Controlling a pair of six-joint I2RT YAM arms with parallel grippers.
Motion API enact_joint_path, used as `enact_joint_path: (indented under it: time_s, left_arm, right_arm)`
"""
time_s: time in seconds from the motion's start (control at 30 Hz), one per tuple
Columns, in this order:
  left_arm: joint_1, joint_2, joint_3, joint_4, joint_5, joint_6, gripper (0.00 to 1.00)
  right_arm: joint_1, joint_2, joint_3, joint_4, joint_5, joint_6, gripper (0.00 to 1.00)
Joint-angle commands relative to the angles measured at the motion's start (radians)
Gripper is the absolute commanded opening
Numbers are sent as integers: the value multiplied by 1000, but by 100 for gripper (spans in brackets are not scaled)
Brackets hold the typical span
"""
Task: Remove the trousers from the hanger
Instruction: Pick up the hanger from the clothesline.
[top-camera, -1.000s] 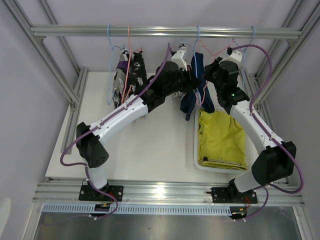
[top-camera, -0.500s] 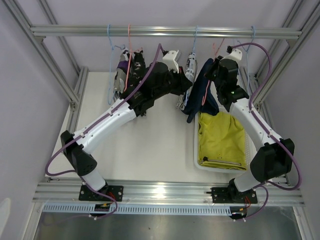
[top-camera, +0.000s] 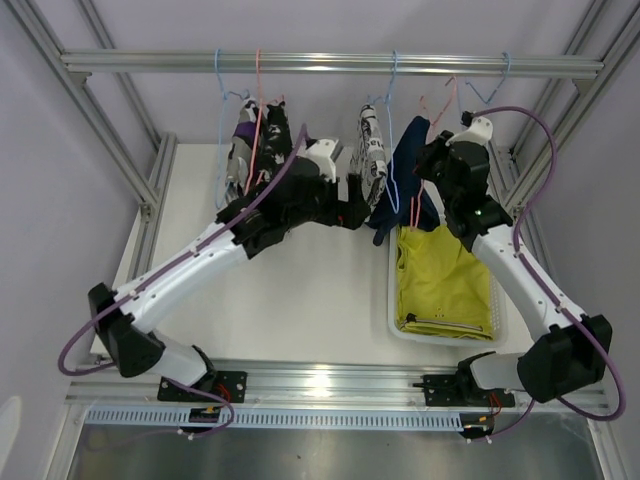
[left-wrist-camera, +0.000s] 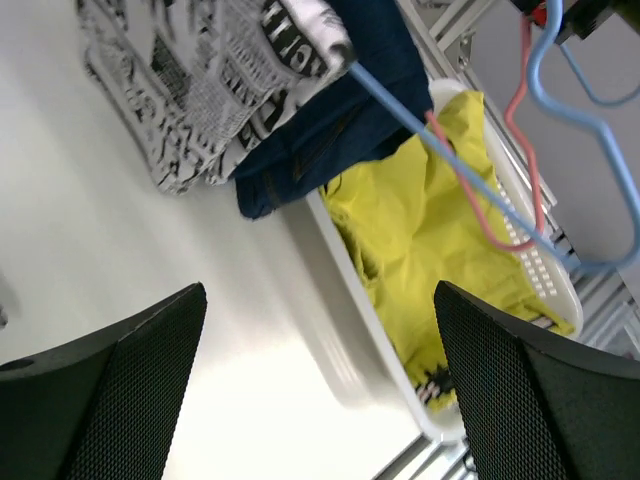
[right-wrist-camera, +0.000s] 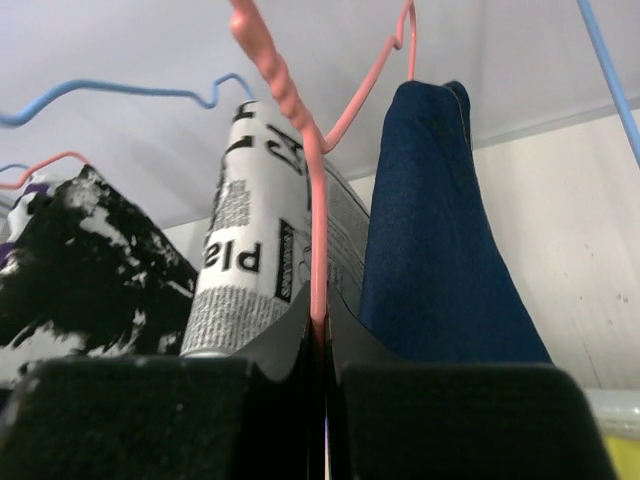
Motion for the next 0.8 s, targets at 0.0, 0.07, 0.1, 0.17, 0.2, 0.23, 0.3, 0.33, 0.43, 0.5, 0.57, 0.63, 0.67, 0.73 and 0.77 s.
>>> enact_joint_path:
  time_s: [0.0,0.07,0.1,0.17,0.2,0.23,0.3,0.33,0.43,0.5,0.57,0.63,0.67,0.73,0.77]
  left_arm:
    - [-5,-174,-37,-21,-25,2,99]
    - [-5,-221,-59,-49,-34,11,100]
    - [-5,-264,-68,-60,-33,16,99]
    - [-5,-303,-79,-101,-28,37,99]
    - [-5,-338,-91,-115,-30,48,99]
    - [-5,-358,-99,-124,-33,62,99]
    - [-5,-396,-135,-130,-51,100,99]
    - [-5,-434,-170,-123,-56,115,99]
    - [-5,-490,-263,-65,-83,166,99]
    - [-5,-537,-362,4,-96,179,99]
    - [-5,-576,-440,38,-94,174,100]
    - [-5,-591,-493,78,-108,172,99]
    - [-5,-602,-513,86,-106,180,99]
    - [-7,-611,-536,98,-109,194,99]
    - [-7,-628,-557,109,-113,208,99]
  right_arm:
    - [27,-117,-15,82,1,-23,0]
    - [52,-158,-19,57,15,-35,0]
    - [59,-172,-24,51,27,-40,0]
    - [81,-197,-25,31,35,-45,0]
    - [87,-218,-24,24,40,-45,0]
    - [95,-229,-24,14,44,-43,0]
    - [118,-257,-19,13,57,-46,0]
    - [125,-264,-9,-30,66,-48,0]
    - [182,-281,14,-70,116,-74,0]
    - [219,-288,36,-87,168,-100,0]
    - [273,-291,65,-116,202,-115,0]
    - [332,-291,82,-145,259,-138,0]
    - [355,-286,103,-156,279,-147,0]
    - [401,-278,129,-188,360,-170,0]
    - [455,-269,154,-194,416,-181,0]
